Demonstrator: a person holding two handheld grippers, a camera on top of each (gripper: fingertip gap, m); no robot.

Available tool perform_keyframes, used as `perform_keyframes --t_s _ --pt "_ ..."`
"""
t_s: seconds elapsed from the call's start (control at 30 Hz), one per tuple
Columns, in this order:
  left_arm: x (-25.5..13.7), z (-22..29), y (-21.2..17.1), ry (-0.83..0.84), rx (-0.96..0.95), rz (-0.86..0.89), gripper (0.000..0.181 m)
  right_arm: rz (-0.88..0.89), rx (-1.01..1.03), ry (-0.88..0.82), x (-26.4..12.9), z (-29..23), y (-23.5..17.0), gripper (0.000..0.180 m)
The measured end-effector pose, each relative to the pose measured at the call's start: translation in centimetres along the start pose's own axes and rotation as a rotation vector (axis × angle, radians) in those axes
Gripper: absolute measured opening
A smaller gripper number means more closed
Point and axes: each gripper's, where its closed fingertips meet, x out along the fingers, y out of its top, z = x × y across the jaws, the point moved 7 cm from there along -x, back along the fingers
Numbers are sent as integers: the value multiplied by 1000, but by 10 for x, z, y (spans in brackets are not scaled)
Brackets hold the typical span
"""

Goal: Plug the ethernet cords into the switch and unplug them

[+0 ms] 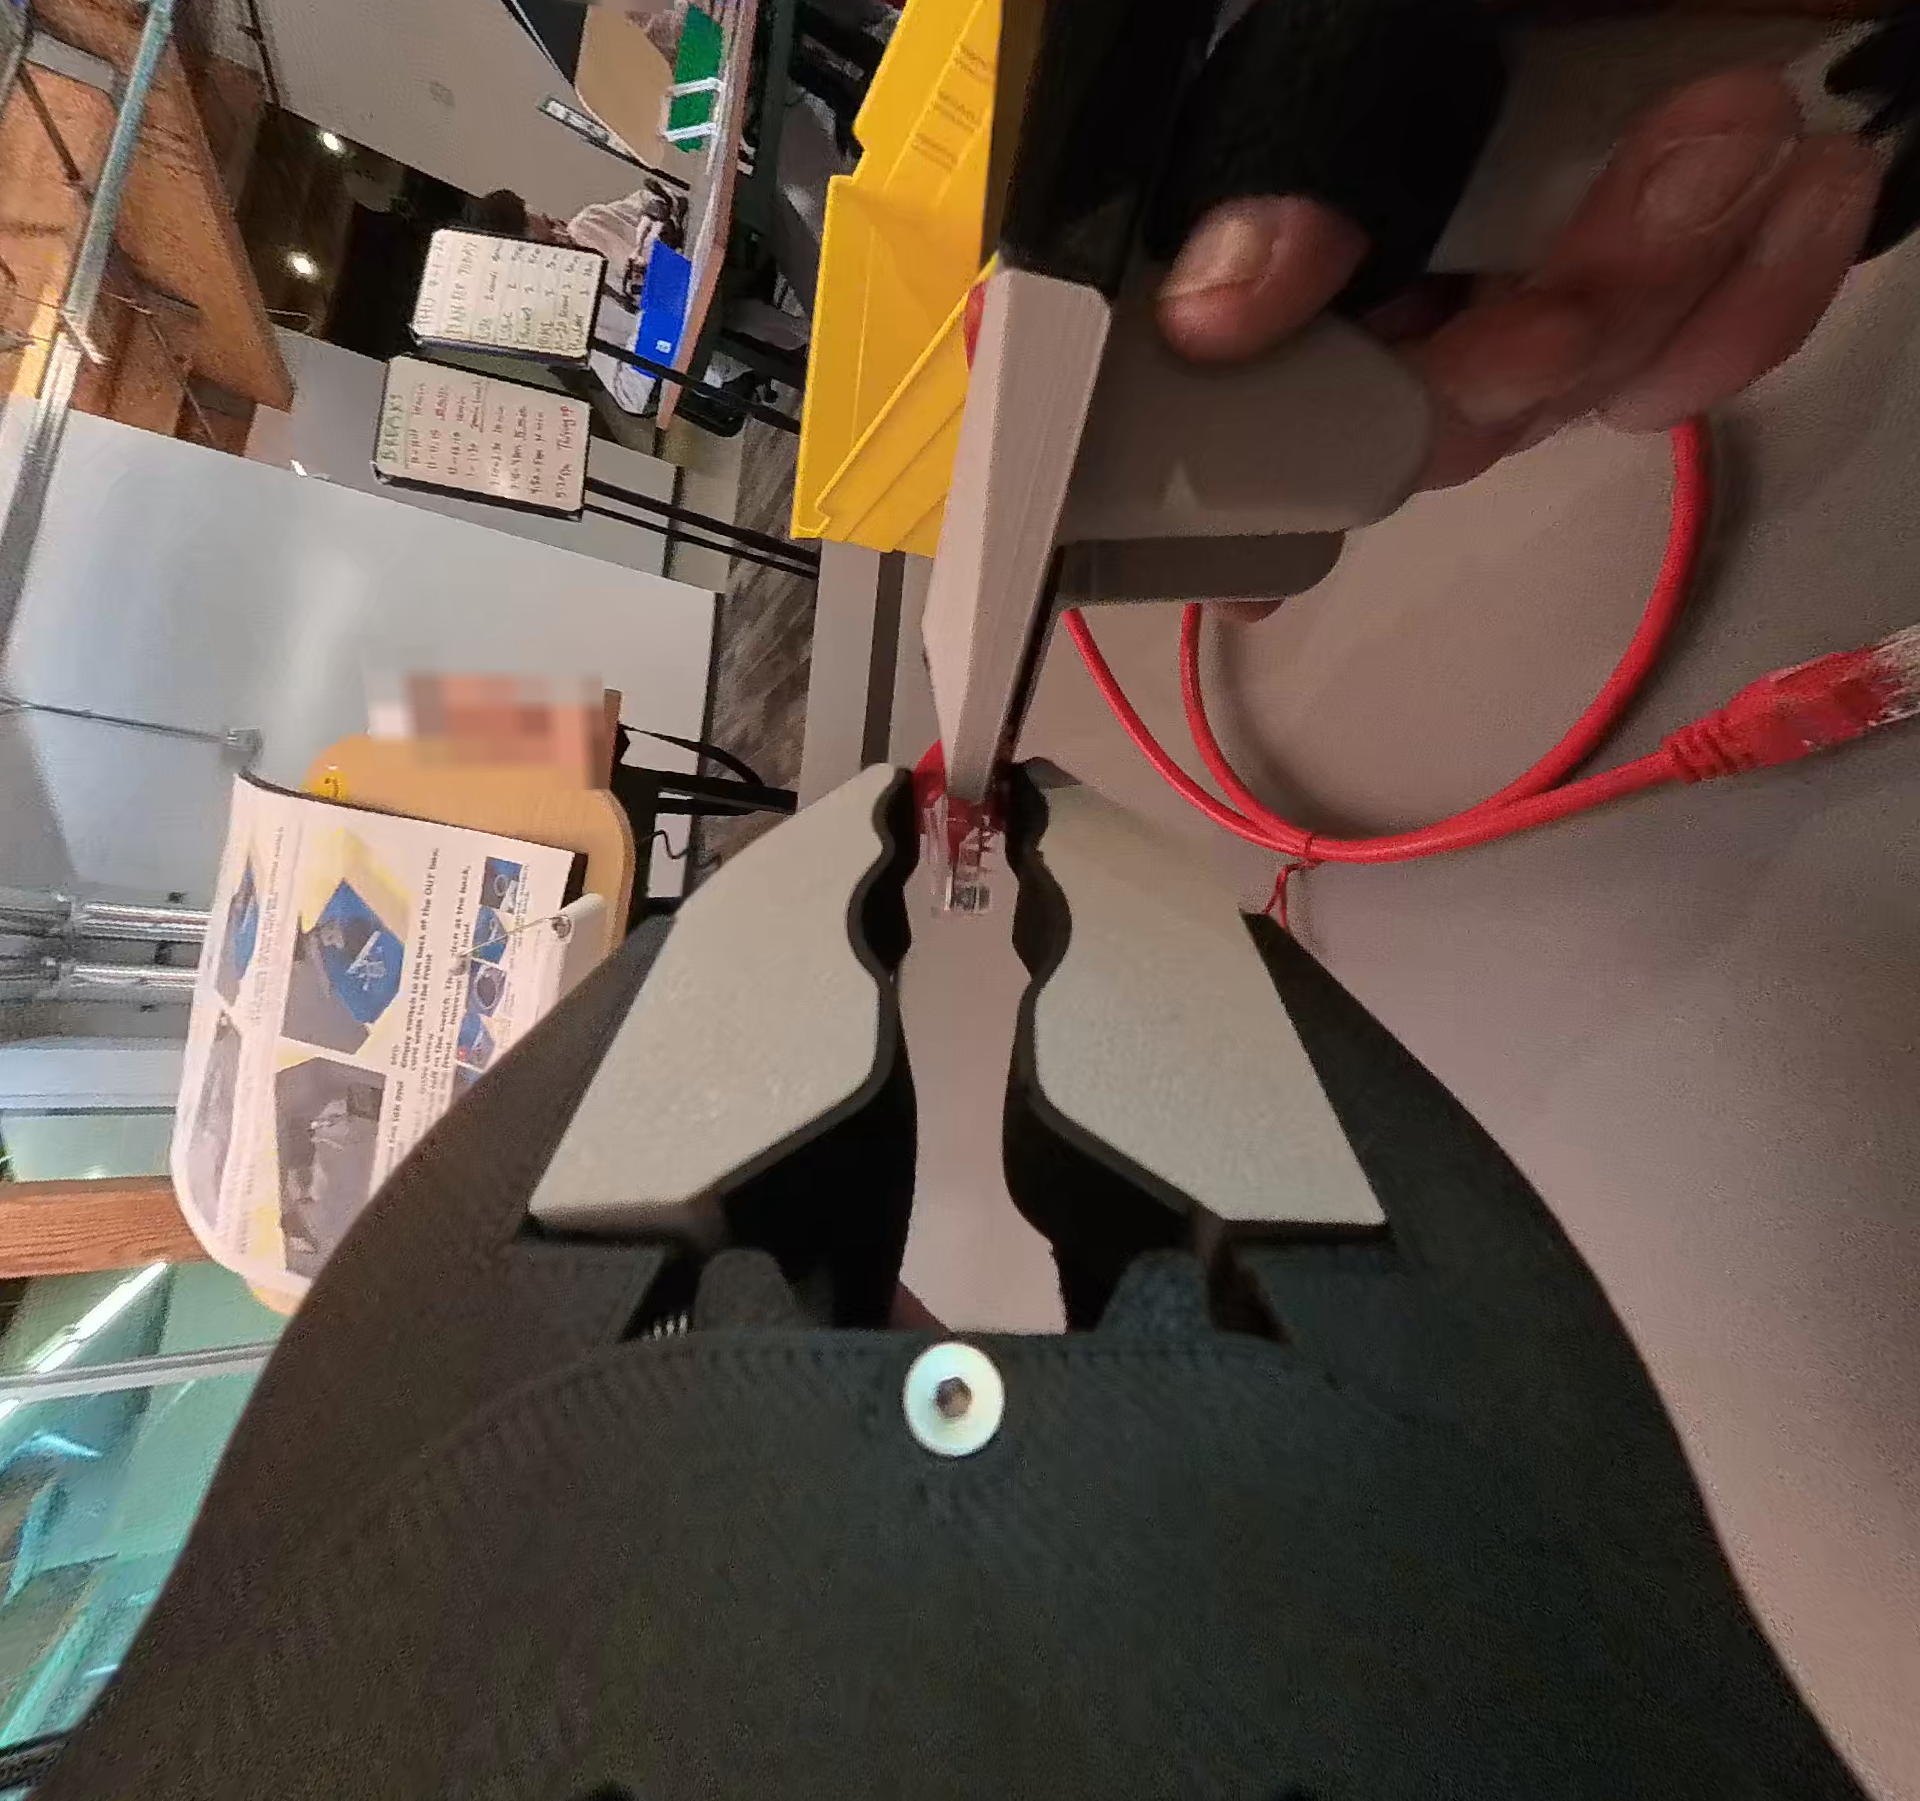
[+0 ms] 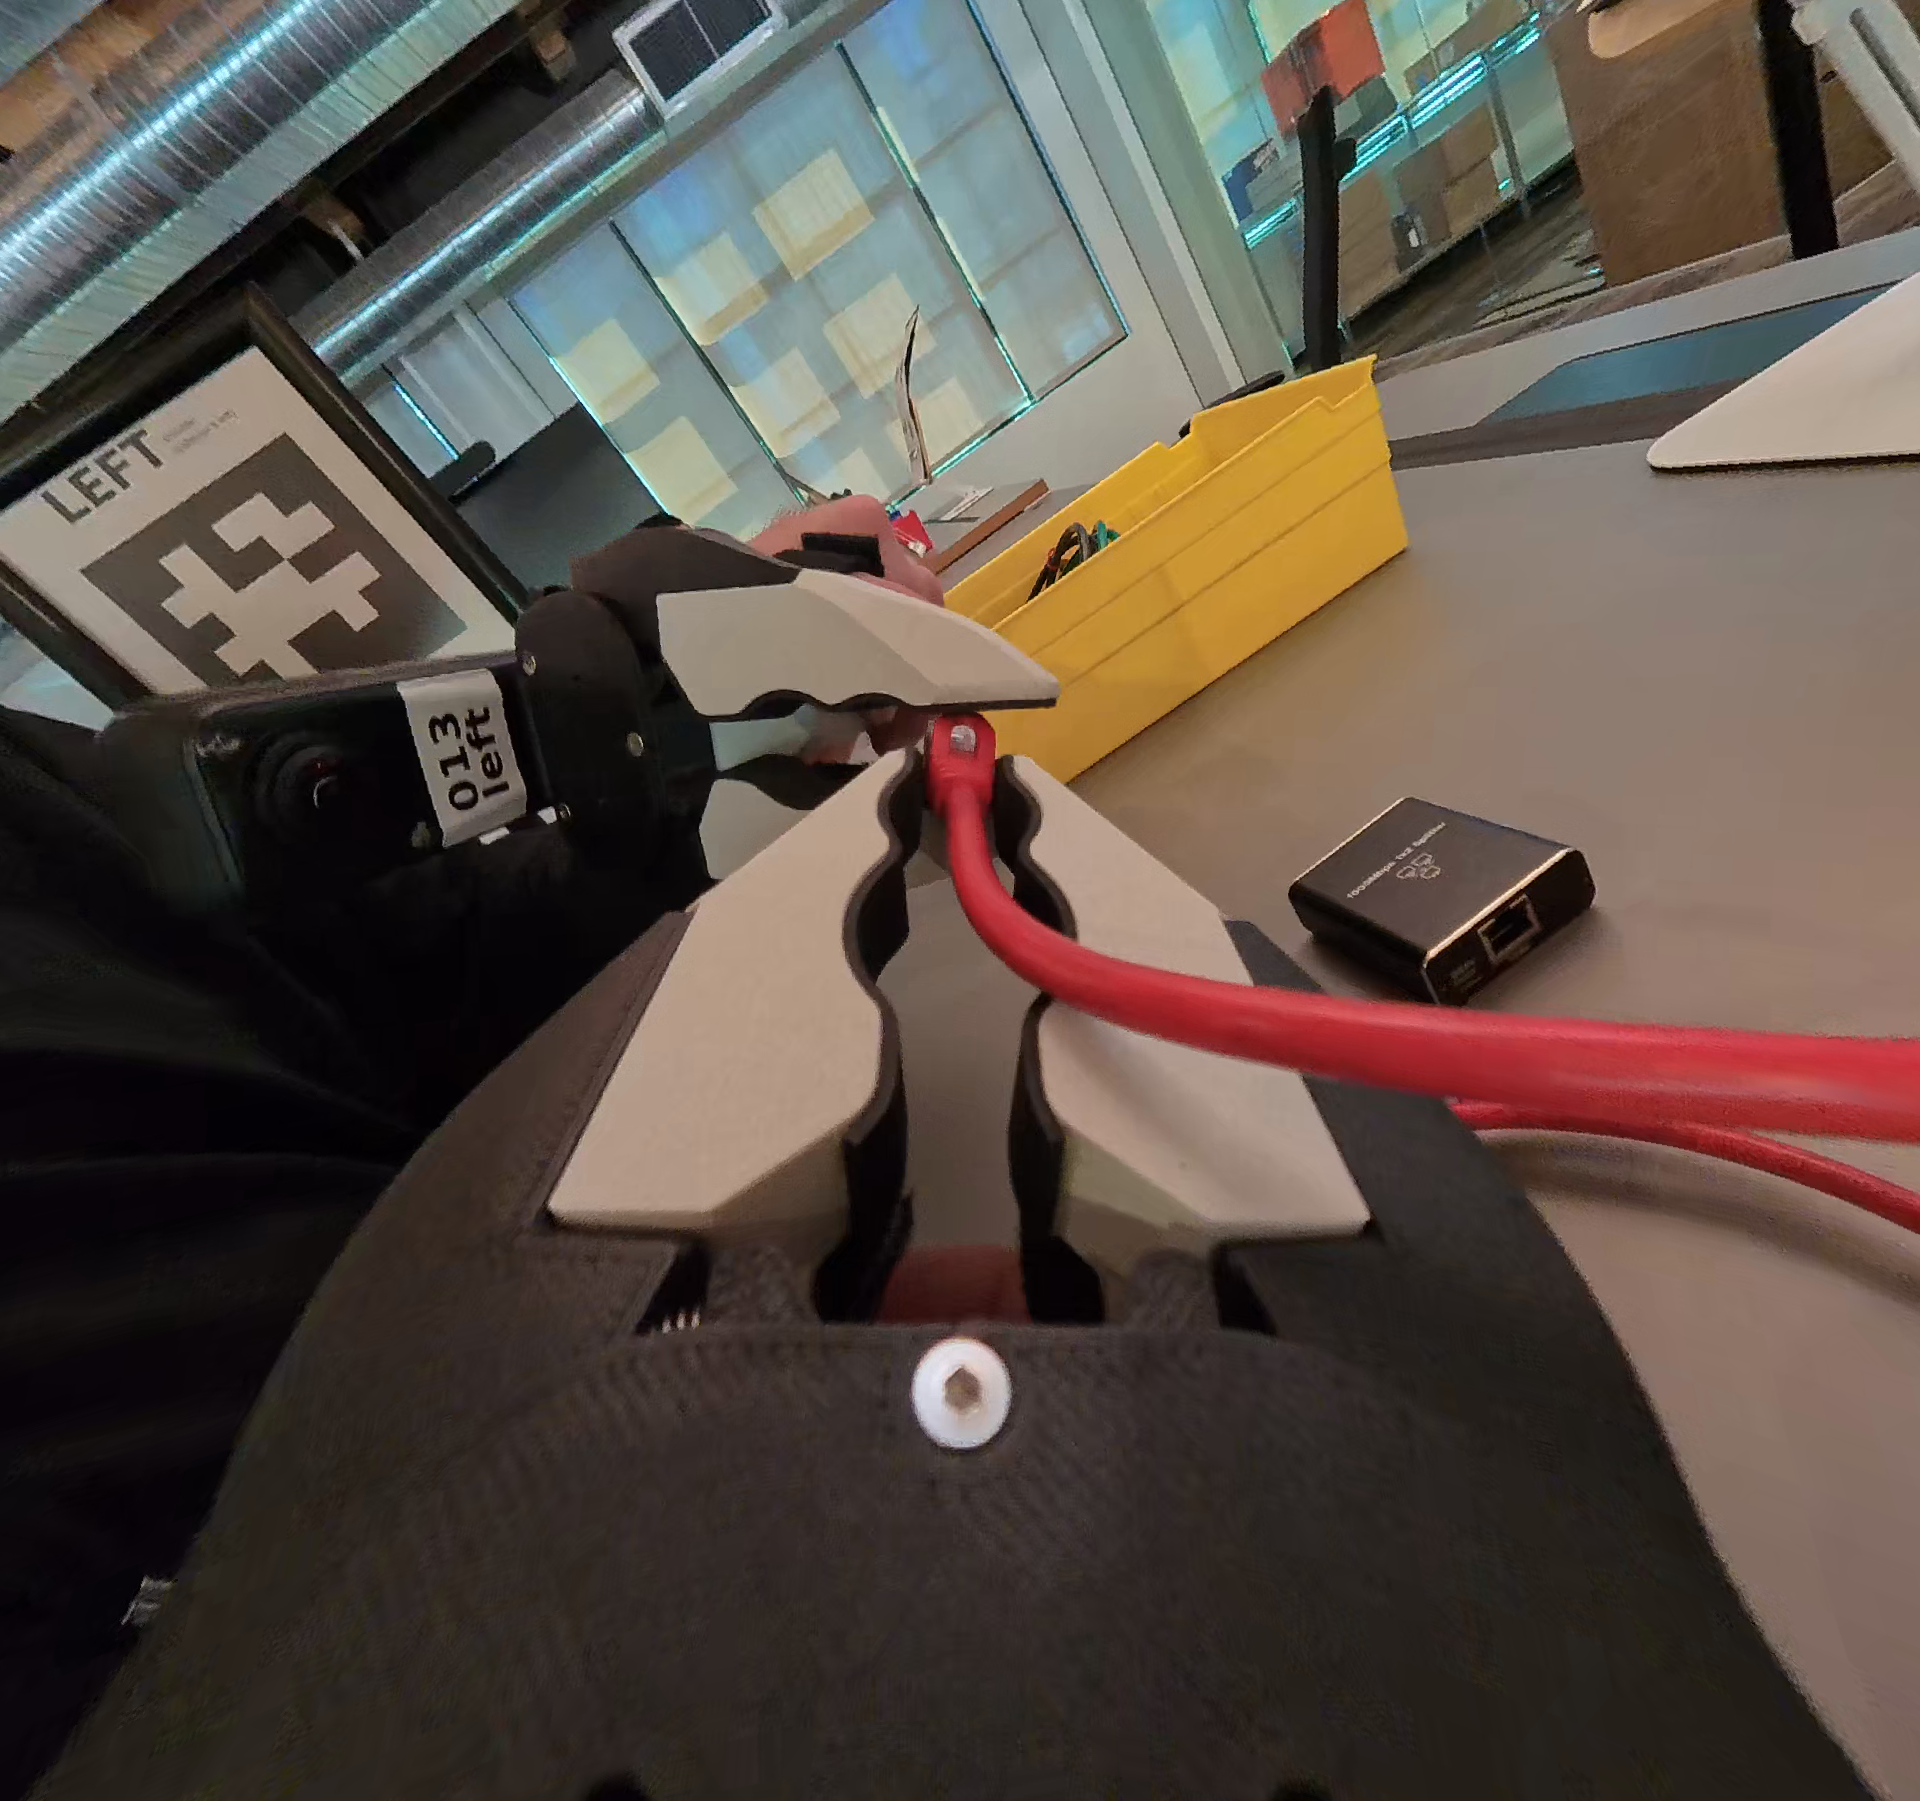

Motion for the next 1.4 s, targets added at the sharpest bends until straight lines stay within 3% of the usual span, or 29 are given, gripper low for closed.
perform_keyframes --t_s 0.03,0.6,0.67,0.87,1.03,1.13,1.23,1.4 --pt "0 0 0 9 4 -1 15 9 6 -1 0 0 0 10" --pt "0 1 4 103 18 38 16 48 11 12 -2 -2 5 10" --pt "-1 -4 2 113 3 42 27 49 17 14 -3 -2 5 10" --pt "-7 -26 -25 -40 -252 71 64 76 -44 -1 -11 1 10 10" --pt "9 -11 -62 -229 -385 -75 80 108 -163 12 -13 -8 16 10" --pt "23 4 -78 -299 -442 -156 107 121 -189 34 -14 -10 17 9" --pt "36 13 -91 -356 -513 -189 107 122 -209 31 -16 -11 19 9" --pt "57 22 -106 -508 -506 -274 84 131 -189 18 -19 -6 20 9"
